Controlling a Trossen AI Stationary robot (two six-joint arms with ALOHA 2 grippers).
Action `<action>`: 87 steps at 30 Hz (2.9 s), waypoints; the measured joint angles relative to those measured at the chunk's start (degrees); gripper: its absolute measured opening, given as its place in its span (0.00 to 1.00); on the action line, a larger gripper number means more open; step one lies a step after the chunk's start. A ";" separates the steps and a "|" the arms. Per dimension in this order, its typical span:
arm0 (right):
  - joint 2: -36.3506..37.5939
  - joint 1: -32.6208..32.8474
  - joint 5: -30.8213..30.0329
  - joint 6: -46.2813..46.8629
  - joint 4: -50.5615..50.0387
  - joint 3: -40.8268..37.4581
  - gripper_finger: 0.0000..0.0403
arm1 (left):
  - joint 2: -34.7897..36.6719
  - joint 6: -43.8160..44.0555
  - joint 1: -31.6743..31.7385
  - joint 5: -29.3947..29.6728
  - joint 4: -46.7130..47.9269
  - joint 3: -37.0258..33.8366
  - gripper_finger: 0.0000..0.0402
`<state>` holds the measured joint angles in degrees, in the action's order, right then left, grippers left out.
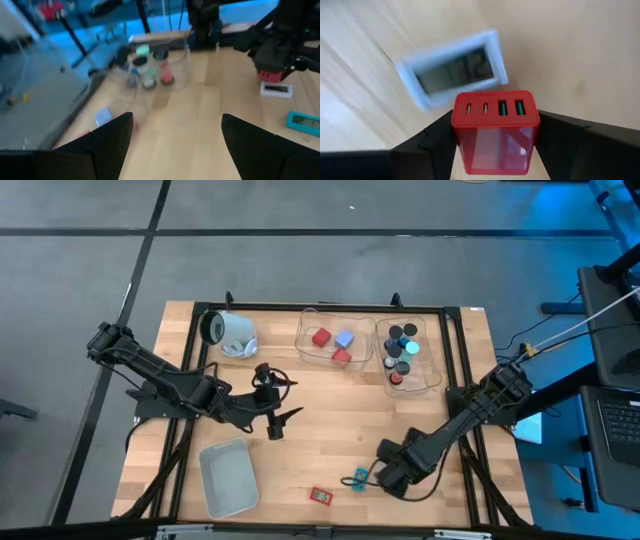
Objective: Pick & Place Office items
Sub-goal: Put the red charger adapter into the left transparent bin
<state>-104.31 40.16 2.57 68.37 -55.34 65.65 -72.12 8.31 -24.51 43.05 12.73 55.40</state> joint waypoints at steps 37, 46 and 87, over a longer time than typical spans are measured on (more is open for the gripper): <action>2.36 -24.88 -40.57 -47.57 19.62 40.69 0.53 | -6.73 -25.36 -4.76 29.10 -25.11 0.02 0.75; 2.40 -28.67 -26.03 -52.86 30.04 38.37 0.53 | -6.75 -25.88 -2.45 29.12 -27.01 0.02 0.75; 3.41 -31.14 -25.31 -61.08 31.10 38.13 0.55 | -6.64 -31.54 1.73 31.65 -41.95 0.04 0.37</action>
<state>-100.90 9.02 -22.74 7.30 -24.24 103.79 -78.76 -23.23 -22.79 74.70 -29.22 55.44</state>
